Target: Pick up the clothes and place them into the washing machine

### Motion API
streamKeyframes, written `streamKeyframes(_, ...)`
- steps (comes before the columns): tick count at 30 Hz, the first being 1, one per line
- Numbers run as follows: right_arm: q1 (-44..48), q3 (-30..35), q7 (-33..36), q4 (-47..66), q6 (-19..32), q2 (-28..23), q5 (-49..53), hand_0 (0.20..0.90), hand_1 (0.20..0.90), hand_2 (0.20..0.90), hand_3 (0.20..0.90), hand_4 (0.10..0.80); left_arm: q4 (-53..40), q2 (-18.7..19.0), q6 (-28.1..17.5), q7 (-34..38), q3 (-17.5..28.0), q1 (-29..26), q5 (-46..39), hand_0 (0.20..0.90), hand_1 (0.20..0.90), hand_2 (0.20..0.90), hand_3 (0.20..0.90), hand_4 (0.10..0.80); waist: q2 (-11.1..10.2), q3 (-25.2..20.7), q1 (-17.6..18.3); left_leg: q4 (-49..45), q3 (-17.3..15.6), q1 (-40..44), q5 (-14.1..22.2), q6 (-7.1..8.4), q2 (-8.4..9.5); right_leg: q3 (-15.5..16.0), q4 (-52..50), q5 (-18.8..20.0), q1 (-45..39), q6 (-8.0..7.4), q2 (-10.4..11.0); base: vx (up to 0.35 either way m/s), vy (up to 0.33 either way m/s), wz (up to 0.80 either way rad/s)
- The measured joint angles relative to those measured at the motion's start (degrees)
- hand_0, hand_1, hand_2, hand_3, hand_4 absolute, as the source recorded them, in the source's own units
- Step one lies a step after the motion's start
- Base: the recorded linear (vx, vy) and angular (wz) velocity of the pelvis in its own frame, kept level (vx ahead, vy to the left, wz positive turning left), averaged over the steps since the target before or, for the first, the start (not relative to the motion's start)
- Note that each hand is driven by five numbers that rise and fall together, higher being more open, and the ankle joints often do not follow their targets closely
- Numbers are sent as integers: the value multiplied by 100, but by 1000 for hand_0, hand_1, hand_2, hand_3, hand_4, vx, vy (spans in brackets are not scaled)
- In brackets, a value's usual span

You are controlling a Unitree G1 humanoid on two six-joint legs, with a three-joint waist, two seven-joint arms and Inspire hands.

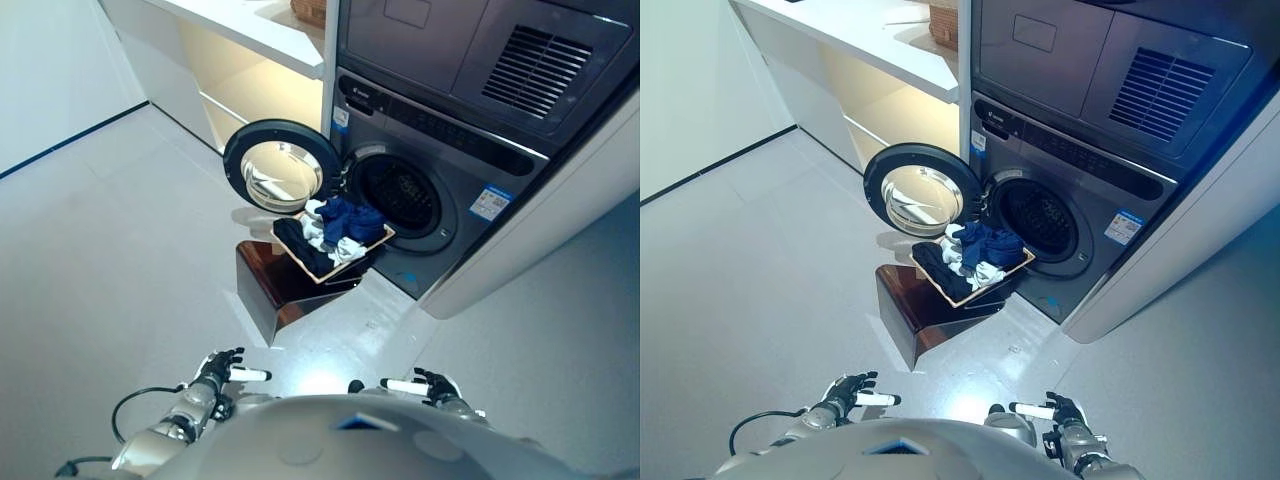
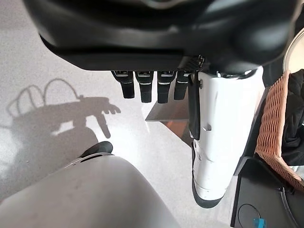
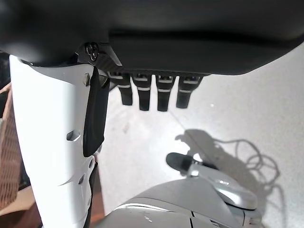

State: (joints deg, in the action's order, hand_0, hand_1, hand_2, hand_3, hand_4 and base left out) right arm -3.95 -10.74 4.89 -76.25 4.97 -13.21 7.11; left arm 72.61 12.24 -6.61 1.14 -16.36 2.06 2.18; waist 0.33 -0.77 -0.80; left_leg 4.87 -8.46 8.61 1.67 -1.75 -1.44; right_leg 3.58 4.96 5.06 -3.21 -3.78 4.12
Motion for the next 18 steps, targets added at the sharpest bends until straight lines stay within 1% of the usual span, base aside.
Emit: streamKeyframes(18,2,3,2,12,5,35,2,900,900,900,900,800,3,29,8,-9,49,1,-131,900,900,900,900,800,-51,53,-3,0,-20,-16,6,2,0,-1,1,-1,58,-3,-1,0,0,0)
